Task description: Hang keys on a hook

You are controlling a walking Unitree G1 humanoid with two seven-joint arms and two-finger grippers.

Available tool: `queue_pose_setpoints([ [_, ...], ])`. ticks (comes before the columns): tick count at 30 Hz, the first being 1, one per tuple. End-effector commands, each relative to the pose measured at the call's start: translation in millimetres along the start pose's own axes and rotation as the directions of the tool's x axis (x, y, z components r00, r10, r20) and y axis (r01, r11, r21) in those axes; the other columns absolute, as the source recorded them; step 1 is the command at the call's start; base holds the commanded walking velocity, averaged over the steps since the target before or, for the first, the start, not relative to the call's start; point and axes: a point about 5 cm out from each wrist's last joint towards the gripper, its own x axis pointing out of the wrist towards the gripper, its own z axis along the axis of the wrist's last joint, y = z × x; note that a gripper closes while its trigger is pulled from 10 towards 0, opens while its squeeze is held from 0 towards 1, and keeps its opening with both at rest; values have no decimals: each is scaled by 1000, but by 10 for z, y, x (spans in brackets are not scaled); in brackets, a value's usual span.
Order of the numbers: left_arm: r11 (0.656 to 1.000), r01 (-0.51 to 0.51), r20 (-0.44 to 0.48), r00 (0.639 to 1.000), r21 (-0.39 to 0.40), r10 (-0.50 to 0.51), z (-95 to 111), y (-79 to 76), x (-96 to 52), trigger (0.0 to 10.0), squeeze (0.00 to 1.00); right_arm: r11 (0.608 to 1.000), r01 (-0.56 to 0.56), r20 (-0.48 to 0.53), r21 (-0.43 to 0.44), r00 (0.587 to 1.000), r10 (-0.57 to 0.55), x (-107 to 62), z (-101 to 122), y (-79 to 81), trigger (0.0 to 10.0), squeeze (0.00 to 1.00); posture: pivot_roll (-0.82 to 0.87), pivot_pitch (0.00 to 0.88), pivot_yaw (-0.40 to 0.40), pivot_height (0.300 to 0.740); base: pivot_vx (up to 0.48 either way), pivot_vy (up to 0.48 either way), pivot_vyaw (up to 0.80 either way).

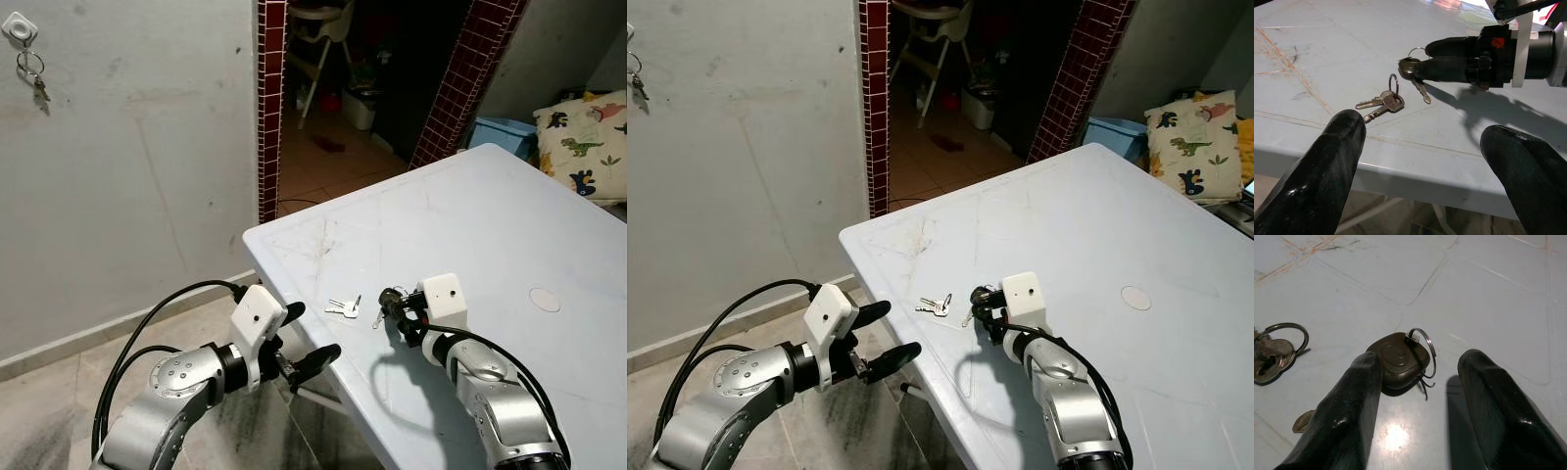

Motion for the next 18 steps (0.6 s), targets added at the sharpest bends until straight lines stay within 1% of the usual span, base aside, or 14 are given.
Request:
queue_pose_setpoints([
  [1,1000,18,-10,1000,15,-18,10,-23,19,10000,0,1000,28,-17,7,999,-27,0,-27,-68,10000,0,72,0,-104,740,0,0,0],
  [5,1000,18,-13,1000,17,-18,4,-23,17,10000,0,1000,4,-30,15,1000,-3,21,-57,-41,10000,0,72,0,-104,740,0,0,0],
  [6,1000,18,-13,1000,17,-18,3,-22,17,10000,0,1000,-1,-32,18,999,1,27,-62,-35,8902,0,73,0,-104,740,0,0,0],
  [7,1000,18,-14,1000,17,-18,2,-21,17,10000,0,1000,-3,-33,20,999,3,30,-65,-32,8902,0,73,0,-104,740,0,0,0],
  [8,1000,18,-14,1000,17,-18,0,-20,18,10000,0,999,-9,-36,38,999,10,38,-74,-28,1373,0,73,0,-104,740,0,0,0],
  [9,1000,19,-13,1000,17,-18,0,-20,18,10000,0,999,-11,-36,53,999,13,41,-76,-32,0,0,72,0,-106,740,0,0,0],
  [12,1000,18,-13,1000,16,-18,-1,-21,19,10000,0,996,-11,-36,88,999,14,47,-82,-45,0,0,72,0,-106,740,0,0,0],
  [18,1000,16,-12,1000,14,-16,-3,-24,19,10000,0,996,-15,-35,90,999,18,48,-87,-46,0,0,71,0,-106,740,0,0,0],
])
